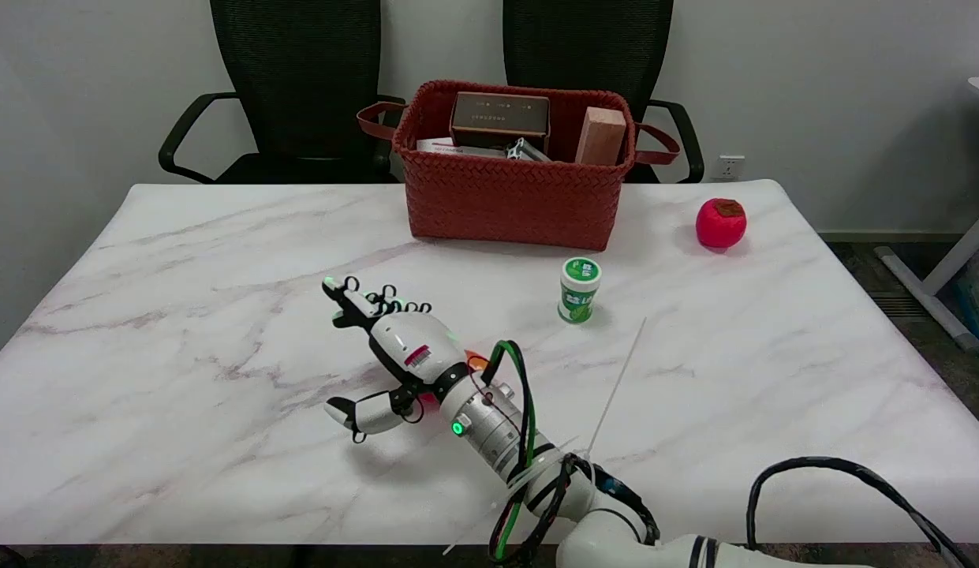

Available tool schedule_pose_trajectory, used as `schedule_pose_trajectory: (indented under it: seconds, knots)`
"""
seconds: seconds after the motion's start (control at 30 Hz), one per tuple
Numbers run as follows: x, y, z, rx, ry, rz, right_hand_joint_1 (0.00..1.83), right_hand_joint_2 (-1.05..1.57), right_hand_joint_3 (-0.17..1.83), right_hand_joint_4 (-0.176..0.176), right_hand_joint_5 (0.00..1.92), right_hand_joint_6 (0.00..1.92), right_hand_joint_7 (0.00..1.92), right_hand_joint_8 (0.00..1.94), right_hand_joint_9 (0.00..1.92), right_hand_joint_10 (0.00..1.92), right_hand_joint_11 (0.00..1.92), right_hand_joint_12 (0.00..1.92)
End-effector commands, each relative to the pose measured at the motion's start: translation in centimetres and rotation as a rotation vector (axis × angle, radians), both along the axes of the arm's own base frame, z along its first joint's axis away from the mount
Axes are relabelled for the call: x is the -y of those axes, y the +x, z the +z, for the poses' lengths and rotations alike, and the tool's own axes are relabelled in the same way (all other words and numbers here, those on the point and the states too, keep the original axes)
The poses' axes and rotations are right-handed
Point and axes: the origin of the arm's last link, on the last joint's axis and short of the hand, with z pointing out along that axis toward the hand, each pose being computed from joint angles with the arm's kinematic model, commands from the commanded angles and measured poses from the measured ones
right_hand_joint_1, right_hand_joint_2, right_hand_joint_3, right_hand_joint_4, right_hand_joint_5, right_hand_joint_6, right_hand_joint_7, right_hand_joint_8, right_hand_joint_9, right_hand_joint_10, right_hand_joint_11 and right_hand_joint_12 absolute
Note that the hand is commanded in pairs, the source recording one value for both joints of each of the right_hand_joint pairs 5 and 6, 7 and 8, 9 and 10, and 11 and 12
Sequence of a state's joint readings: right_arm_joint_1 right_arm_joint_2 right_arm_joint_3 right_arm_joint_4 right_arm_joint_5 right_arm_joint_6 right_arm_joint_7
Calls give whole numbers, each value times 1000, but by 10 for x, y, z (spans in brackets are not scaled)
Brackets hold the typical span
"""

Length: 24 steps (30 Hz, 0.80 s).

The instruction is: Pick up the green gum jar.

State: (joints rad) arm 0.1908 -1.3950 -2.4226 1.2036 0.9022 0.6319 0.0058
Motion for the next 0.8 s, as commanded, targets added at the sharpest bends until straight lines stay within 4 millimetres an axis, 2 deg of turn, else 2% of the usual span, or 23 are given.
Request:
schedule_pose_trajectory:
  seconds: [0.03, 0.37, 0.5, 0.8]
  knots:
    - [10, -6, -8, -11, 87, -47, 1012, 618, 683, 0, 78, 78, 456, 456, 427, 427, 209, 209]
    - [15, 2, -1, 12, 60, -27, 1019, 647, 699, 0, 73, 73, 471, 471, 424, 424, 195, 195]
    - [15, 11, 13, 81, -15, 6, 1024, 658, 702, 0, 80, 80, 475, 475, 418, 418, 196, 196]
    - [-3, 25, 46, 225, -208, 123, 1031, 695, 686, 0, 80, 80, 453, 453, 399, 399, 273, 273]
